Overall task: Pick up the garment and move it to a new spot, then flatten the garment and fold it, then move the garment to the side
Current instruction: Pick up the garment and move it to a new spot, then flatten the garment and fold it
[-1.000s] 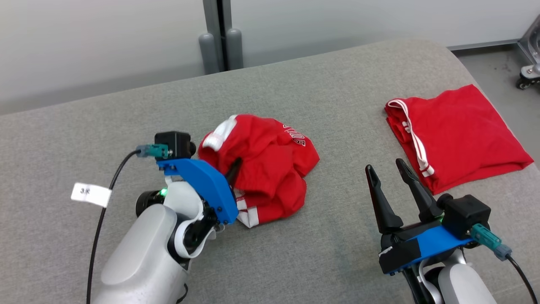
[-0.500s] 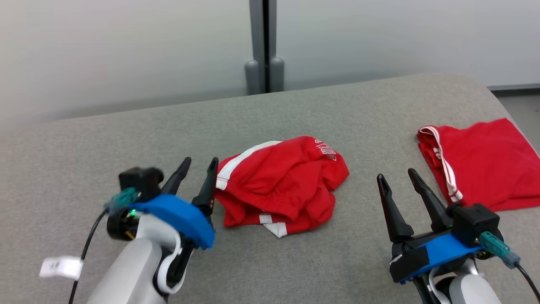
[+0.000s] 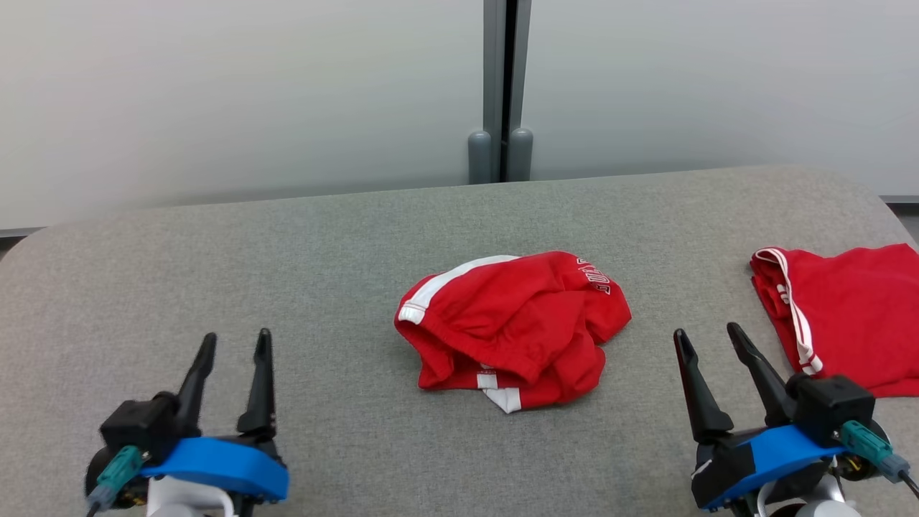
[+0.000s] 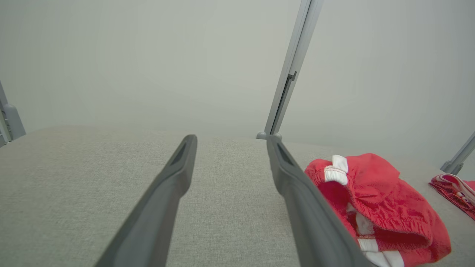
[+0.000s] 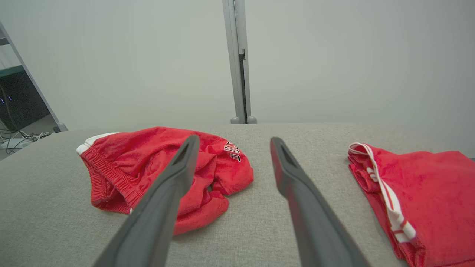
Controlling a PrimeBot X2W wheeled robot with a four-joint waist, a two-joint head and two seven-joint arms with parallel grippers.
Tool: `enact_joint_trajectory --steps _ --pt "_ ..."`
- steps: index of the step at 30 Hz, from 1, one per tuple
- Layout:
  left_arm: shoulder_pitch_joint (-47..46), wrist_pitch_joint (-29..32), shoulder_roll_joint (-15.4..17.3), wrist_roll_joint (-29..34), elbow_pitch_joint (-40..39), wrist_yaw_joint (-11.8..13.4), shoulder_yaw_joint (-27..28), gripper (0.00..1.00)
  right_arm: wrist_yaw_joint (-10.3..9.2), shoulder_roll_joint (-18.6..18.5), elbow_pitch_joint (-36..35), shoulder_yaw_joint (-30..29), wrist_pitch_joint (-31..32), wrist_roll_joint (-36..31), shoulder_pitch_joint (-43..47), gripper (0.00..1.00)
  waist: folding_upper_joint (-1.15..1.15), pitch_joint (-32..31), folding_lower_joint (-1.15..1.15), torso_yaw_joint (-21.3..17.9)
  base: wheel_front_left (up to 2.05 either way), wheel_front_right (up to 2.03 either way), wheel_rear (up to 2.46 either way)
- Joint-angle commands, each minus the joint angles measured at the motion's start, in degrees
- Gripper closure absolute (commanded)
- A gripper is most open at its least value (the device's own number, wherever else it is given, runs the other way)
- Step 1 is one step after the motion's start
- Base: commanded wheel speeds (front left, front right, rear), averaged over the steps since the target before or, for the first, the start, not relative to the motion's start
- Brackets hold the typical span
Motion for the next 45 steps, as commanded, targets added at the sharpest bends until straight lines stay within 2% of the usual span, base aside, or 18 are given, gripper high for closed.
enact_joint_trajectory --steps 1,7,12,39,42,45 --pt "1.1 -0.3 0.7 0.9 -0.6 0.4 1.2 0.00 0.04 0.0 0.0 -0.5 0.1 -0.1 1.2 0.00 0.00 -0.1 0.00 0.3 0.00 0.00 0.00" --pt "6.0 -0.4 -0.4 3.3 -3.4 2.0 6.0 0.00 0.04 0.0 1.3 -1.2 0.1 0.6 2.0 0.00 0.00 -0.6 0.00 0.8 0.00 0.00 0.00" --pt "8.6 -0.4 -1.2 4.4 -4.4 2.2 7.9 0.00 0.04 0.0 2.4 -1.3 0.1 0.3 2.1 0.00 0.00 -0.8 0.00 0.9 0.00 0.00 0.00" --pt "8.3 2.1 -0.4 5.6 -7.7 3.9 5.6 0.00 0.04 0.0 3.6 -0.2 -1.1 1.2 0.6 0.00 0.00 0.3 0.00 0.0 0.00 0.00 0.00" --pt "7.7 2.8 -0.2 6.0 -8.4 3.5 4.8 0.00 0.04 0.0 3.6 -0.1 -1.0 1.3 0.5 0.00 0.00 0.5 0.00 0.0 0.00 0.00 0.00" --pt "5.8 5.1 0.1 6.8 -9.2 1.9 2.3 0.00 0.04 0.0 3.5 0.5 -1.0 1.3 -0.2 0.00 0.00 1.2 0.00 -0.4 0.00 0.00 0.00"
